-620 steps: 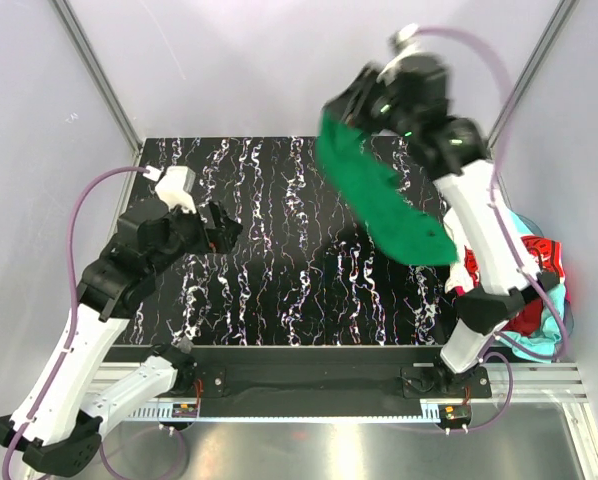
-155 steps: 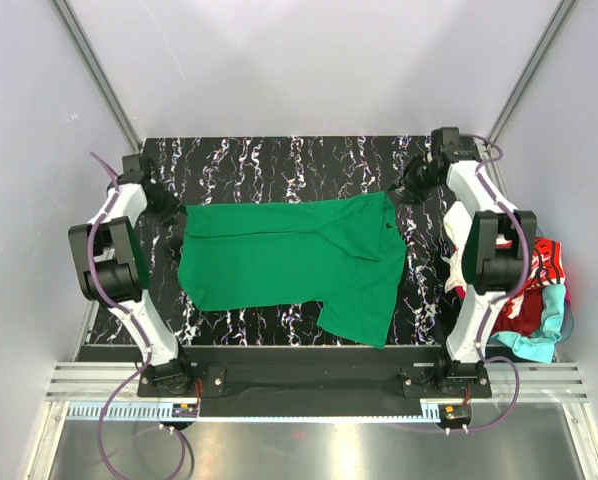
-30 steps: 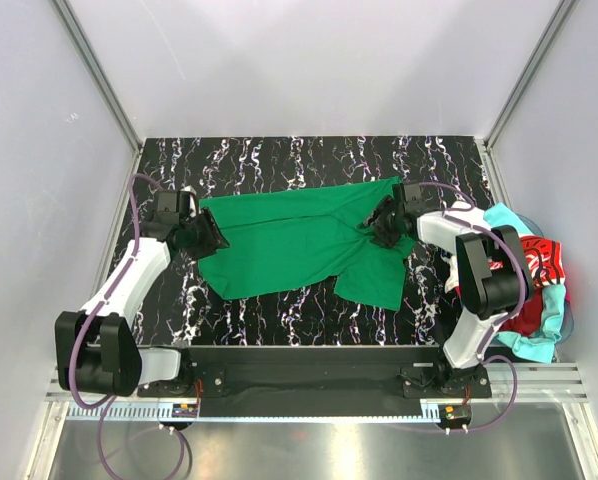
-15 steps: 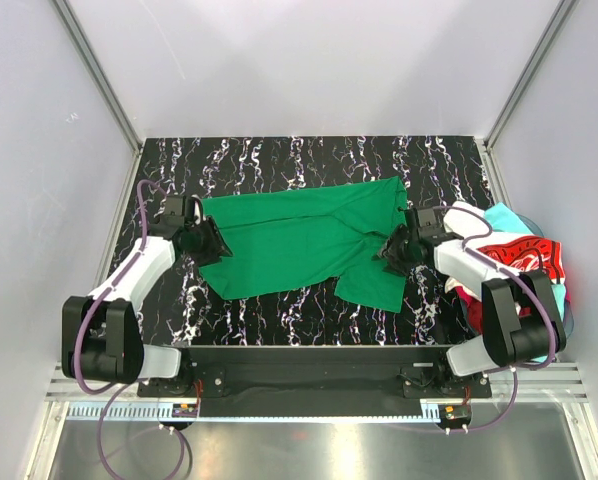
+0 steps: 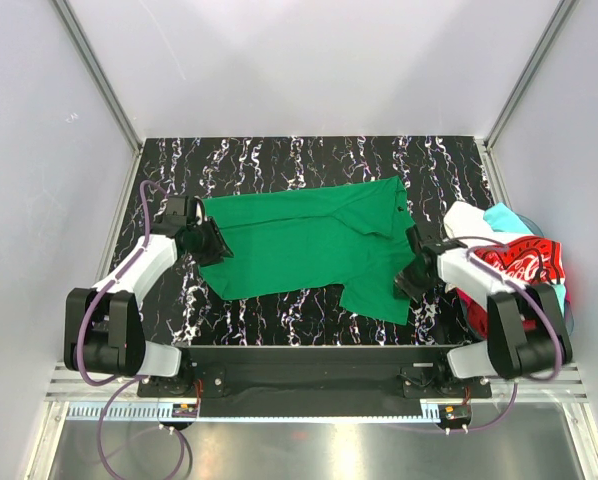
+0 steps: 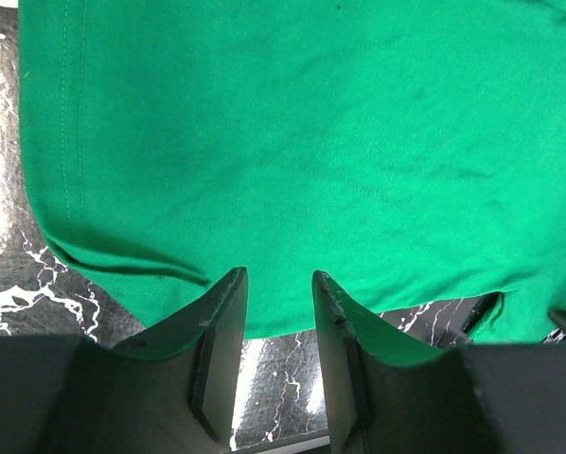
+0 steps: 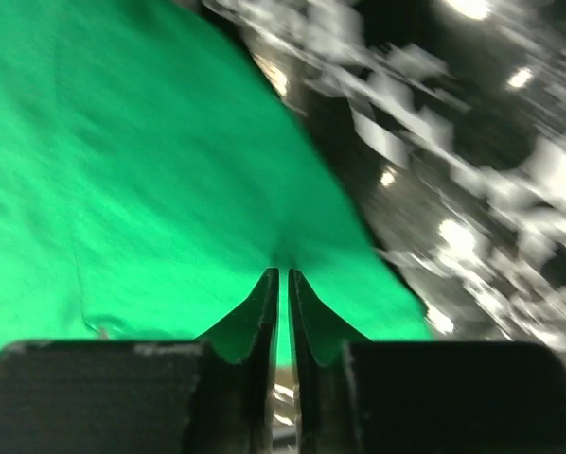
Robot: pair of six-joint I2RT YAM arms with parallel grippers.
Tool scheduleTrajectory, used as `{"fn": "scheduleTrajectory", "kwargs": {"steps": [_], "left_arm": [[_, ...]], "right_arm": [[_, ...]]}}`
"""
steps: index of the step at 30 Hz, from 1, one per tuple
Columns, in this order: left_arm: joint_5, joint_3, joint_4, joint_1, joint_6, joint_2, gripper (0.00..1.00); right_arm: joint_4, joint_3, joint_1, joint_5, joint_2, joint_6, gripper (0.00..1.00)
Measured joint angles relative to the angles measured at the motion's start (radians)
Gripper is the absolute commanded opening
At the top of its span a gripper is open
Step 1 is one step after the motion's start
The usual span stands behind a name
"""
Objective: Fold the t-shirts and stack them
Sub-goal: Fold the tshirt
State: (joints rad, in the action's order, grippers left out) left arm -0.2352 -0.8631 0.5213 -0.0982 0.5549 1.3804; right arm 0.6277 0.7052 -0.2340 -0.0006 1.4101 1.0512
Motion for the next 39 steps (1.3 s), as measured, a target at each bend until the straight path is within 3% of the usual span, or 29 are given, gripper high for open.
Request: {"fn": "scheduleTrajectory", "kwargs": {"steps": [3, 4, 6, 8, 13, 18, 22, 33, 36, 39], "left_arm": [[0.0, 0.0, 0.001, 0.0, -0.001, 0.0, 0.39], [0.0, 0.0, 0.002, 0.0, -0.001, 0.0, 0.39], [0.0, 0.0, 0.004, 0.0, -0.003, 0.0, 0.39], [0.0, 0.0, 0.006, 0.0, -0.006, 0.0, 0.39], [-0.001, 0.0, 0.009, 0.0, -0.008, 0.0, 0.39], [-0.001, 0.0, 0.011, 0.0, -0.008, -0.002, 0.39], [-0.001, 0.0, 0.014, 0.0, -0.01, -0.008, 0.39], [-0.001, 0.0, 0.023, 0.0, -0.017, -0.015, 0.39], [-0.001, 0.0, 0.023, 0.0, -0.018, -0.015, 0.39], [-0.001, 0.0, 0.023, 0.0, -0.024, -0.015, 0.39]], "right_arm": [[0.078, -0.013, 0.0, 0.024, -0.108, 0.015, 0.32], [0.078, -0.006, 0.0, 0.027, -0.134, 0.0, 0.42], [0.065, 0.036, 0.0, 0.026, -0.144, -0.065, 0.59], [0.034, 0.097, -0.001, 0.009, -0.111, -0.142, 0.69], [-0.143, 0.228, -0.001, -0.071, 0.064, -0.249, 0.72], [-0.267, 0.289, -0.001, -0.119, 0.24, -0.229, 0.7], [-0.314, 0.349, -0.001, -0.129, 0.343, -0.193, 0.61], [-0.32, 0.504, 0.004, -0.121, 0.448, -0.13, 0.45], [-0.32, 0.518, 0.013, -0.122, 0.477, -0.125, 0.27], [-0.318, 0.554, 0.032, -0.127, 0.53, -0.119, 0.17]]}}
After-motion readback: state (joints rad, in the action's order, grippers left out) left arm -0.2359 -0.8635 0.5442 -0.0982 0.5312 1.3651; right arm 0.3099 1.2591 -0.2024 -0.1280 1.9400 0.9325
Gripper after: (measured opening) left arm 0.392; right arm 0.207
